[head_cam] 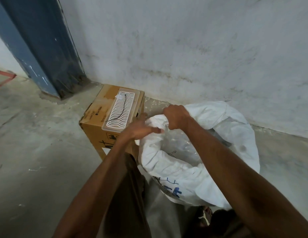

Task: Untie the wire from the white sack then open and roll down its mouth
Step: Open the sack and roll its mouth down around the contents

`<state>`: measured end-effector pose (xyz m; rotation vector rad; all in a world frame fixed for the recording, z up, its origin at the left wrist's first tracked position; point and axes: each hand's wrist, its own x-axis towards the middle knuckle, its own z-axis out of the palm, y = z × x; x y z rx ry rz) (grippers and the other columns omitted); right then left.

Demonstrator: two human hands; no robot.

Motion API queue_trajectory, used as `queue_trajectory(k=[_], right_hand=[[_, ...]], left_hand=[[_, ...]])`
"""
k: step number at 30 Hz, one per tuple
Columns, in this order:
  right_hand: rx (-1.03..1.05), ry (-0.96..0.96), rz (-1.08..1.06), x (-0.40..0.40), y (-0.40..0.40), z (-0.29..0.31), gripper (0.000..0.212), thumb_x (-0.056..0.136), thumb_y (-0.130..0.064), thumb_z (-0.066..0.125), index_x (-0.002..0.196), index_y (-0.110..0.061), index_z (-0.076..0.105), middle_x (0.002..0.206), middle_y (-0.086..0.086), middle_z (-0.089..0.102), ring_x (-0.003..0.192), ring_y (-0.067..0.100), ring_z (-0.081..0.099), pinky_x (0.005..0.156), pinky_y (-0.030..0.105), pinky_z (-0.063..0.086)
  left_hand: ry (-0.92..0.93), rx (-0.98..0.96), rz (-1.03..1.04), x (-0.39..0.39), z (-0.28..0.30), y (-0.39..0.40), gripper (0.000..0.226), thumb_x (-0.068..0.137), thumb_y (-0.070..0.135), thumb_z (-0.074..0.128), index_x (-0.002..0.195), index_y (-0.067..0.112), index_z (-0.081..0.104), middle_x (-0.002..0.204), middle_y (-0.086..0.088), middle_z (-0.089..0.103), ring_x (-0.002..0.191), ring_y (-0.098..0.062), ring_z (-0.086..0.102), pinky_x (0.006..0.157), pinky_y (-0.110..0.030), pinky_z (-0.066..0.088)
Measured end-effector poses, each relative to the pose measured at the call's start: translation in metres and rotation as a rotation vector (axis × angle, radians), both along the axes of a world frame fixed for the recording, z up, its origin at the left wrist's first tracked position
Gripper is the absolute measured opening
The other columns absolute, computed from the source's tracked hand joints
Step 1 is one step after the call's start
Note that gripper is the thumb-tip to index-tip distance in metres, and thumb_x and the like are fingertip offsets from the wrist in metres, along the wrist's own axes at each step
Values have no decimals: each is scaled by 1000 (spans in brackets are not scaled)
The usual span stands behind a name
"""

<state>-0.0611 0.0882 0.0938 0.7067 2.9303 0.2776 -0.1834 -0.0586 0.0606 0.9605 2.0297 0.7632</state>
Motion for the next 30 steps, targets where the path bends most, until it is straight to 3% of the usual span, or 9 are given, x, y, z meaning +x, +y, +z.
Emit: queue_trajectory(k=[2,5,8,11,15,20,23,27,30], right_hand=[[-74,-8,-22,-1,1,3,49,63,-30,78,107,-14,63,102,10,69,89,29,68,66,31,41],[-256,-101,-99,1,5,10,62,52,-21,86,108,-11,60,100,8,67,77,23,59,52,23,33],[-340,-148,-129,9,10,15,71,50,-20,92,113,-9,60,104,6,65,81,20,56,55,25,38],[-173,-67,-45,16,5,19,75,54,-24,89,122,-19,59,118,5,66,103,24,63,80,31,44],[185,-10,176,26,-10,10,99,63,-24,87,149,-22,38,148,10,45,139,31,39,119,49,21],[164,-7,104,31,-15,-6,65,76,-8,74,136,-19,51,130,10,63,120,31,58,105,42,40],[112,-17,-6,24,-12,0,34,83,-16,65,116,-20,64,113,9,71,104,32,68,86,38,51],[49,-74,-37,15,-6,5,39,84,-25,65,121,-13,62,119,13,66,110,34,66,89,40,51],[10,-174,-62,6,2,11,50,86,-33,67,131,-15,56,129,11,62,117,31,63,94,40,49]], left_hand=[[320,-17,-127,12,10,2,135,37,80,77,151,22,33,151,-10,47,133,-33,51,106,-46,47],[416,176,-102,30,2,4,95,40,59,88,120,16,60,106,0,67,93,-21,66,75,-34,56],[183,156,-59,37,-3,13,56,49,32,84,99,10,71,87,-1,71,79,-19,69,61,-32,56],[-108,58,74,37,-7,24,26,70,14,76,90,13,60,77,0,62,66,-16,62,54,-22,50],[-749,118,293,29,-10,15,3,84,8,57,85,8,59,72,-7,65,60,-20,64,62,-30,56],[-914,63,189,41,-17,-1,22,85,7,59,104,-3,64,90,-16,68,71,-24,68,69,-35,57],[-639,-61,102,34,-9,-1,48,79,25,82,120,5,67,98,-8,75,84,-21,72,75,-33,57],[-104,-99,57,31,-12,-10,76,51,63,91,114,26,73,111,3,72,97,-15,70,83,-31,57],[-180,-103,94,43,-23,-15,38,64,39,91,93,22,73,95,1,74,87,-14,71,64,-21,56]])
